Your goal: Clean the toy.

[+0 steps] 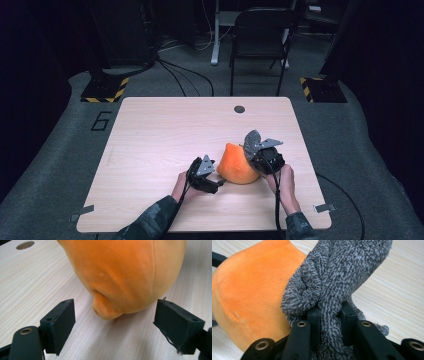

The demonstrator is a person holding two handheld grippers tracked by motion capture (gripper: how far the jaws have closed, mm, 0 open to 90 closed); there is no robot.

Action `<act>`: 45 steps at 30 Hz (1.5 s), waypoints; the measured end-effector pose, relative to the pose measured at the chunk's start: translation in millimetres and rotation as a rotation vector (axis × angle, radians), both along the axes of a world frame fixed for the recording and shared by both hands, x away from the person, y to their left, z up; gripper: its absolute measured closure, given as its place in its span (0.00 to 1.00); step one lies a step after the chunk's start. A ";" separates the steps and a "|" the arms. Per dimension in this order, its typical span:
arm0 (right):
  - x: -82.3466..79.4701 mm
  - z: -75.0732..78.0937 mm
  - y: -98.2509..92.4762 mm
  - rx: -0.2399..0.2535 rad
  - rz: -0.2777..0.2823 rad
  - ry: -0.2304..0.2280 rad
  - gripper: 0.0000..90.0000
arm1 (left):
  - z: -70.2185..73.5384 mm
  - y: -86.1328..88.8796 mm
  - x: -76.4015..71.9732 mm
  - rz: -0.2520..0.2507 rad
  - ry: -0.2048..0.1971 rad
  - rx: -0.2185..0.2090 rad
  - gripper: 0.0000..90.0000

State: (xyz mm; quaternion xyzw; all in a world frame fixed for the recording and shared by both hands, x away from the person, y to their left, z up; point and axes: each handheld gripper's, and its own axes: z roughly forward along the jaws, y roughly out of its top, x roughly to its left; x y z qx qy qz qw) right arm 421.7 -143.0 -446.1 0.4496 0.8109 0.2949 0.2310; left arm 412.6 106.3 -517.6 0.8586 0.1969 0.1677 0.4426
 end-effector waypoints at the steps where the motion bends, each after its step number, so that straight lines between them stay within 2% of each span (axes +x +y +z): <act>1: 0.9 -0.8 -0.3 0.009 -0.011 0.006 0.83 | -1.4 -1.7 0.0 -0.002 0.002 0.000 0.17; 5: 2.4 -1.1 -1.5 0.008 -0.005 0.003 0.83 | -4.0 -6.0 0.0 -0.011 -0.012 0.035 0.18; 8: 2.3 -1.1 -1.1 0.008 -0.009 0.003 0.83 | -5.7 -7.5 -0.3 -0.012 -0.033 0.041 0.20; 13: 2.0 -1.1 -0.6 0.005 -0.011 0.000 0.83 | -6.5 -9.8 -4.8 -0.033 -0.096 0.040 0.38; 14: 2.0 -1.1 -0.6 0.004 -0.010 0.001 0.83 | -7.0 -11.5 -6.3 -0.031 -0.115 0.057 0.40; 15: 1.5 -0.6 -0.2 0.006 -0.012 0.013 0.83 | -7.3 -11.9 -6.9 -0.034 -0.124 0.054 0.44; 16: 1.8 -1.0 -0.3 0.003 -0.009 0.002 0.83 | -7.2 -13.1 -8.1 -0.025 -0.135 0.063 0.48; 21: 0.6 -0.7 0.8 0.002 -0.012 0.001 0.83 | -7.4 -14.8 -9.4 -0.027 -0.145 0.067 0.71; 24: 0.3 0.3 -0.8 0.010 -0.011 -0.014 0.83 | -7.7 -15.8 -10.1 -0.020 -0.148 0.066 0.78; 27: -1.8 5.3 -7.8 0.047 -0.024 -0.047 0.82 | -7.8 -15.9 -10.7 -0.016 -0.156 0.058 0.82; 28: -2.5 7.5 -11.1 0.046 -0.044 -0.062 0.82 | -8.3 -15.8 -11.0 -0.015 -0.159 0.063 0.83; 29: -2.3 8.9 -16.9 0.013 -0.084 -0.089 0.82 | -8.6 -15.9 -11.7 -0.011 -0.165 0.067 0.84; 31: -1.0 7.1 -29.4 0.007 -0.143 -0.098 0.82 | -8.8 -16.1 -12.5 -0.012 -0.168 0.068 0.84; 35: 4.6 -4.6 -61.0 0.022 -0.241 -0.043 0.82 | -8.6 -16.0 -12.1 -0.009 -0.166 0.062 0.84; 39: 8.7 -14.3 -80.2 0.050 -0.293 -0.001 0.81 | -8.3 -15.9 -12.0 -0.003 -0.160 0.056 0.84; 43: 11.4 -20.3 -86.0 0.048 -0.312 0.020 0.81 | -7.4 -16.2 -12.7 -0.002 -0.161 0.056 0.85; 45: 11.4 -21.2 -86.6 0.053 -0.320 0.028 0.81 | -6.1 -15.5 -12.5 0.003 -0.154 0.031 0.85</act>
